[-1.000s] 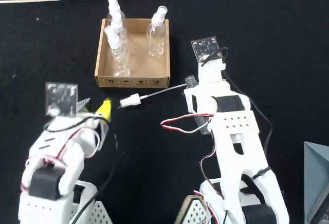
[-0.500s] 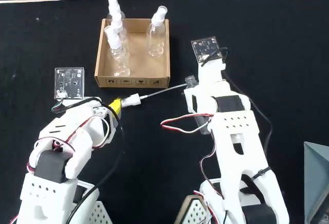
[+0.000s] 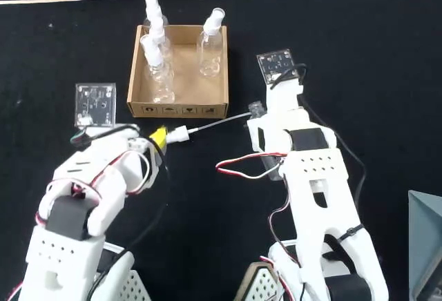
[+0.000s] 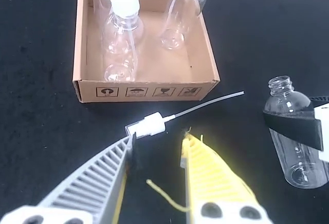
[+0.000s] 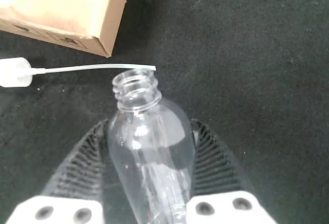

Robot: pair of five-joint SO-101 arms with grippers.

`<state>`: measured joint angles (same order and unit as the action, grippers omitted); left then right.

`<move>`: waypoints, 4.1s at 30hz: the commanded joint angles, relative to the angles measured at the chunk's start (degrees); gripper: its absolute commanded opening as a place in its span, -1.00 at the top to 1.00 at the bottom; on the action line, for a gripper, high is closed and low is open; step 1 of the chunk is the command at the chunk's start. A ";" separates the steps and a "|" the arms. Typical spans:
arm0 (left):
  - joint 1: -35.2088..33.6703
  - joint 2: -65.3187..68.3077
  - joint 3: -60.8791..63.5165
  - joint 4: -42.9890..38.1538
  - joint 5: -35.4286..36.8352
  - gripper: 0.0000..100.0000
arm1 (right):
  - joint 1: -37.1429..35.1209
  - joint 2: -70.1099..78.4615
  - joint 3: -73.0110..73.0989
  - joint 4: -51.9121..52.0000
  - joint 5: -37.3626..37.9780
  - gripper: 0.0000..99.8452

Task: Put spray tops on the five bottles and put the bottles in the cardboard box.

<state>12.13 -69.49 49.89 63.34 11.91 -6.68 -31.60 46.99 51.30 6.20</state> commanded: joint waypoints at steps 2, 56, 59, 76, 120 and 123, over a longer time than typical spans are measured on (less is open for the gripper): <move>0.66 8.62 -8.75 0.00 0.70 0.72 | 1.23 -2.51 -0.04 -1.41 0.18 0.98; 0.66 15.38 2.68 -9.76 49.58 0.73 | 1.58 -2.51 1.71 -5.36 0.26 0.98; 0.75 15.47 2.77 -9.76 49.58 0.73 | 1.58 -2.51 1.71 -5.36 0.26 0.98; 3.03 32.26 -5.32 -7.74 51.96 0.73 | 1.58 -2.51 1.71 -5.36 0.26 0.98; 0.22 56.35 -9.71 -24.26 59.08 0.72 | 1.49 -2.51 1.80 -5.36 0.26 0.98; 0.22 57.32 -9.80 -24.35 59.16 0.72 | 1.49 -2.51 1.80 -5.36 0.26 0.98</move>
<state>13.10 -12.53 42.68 40.22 70.37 -6.68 -31.60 49.10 47.60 6.20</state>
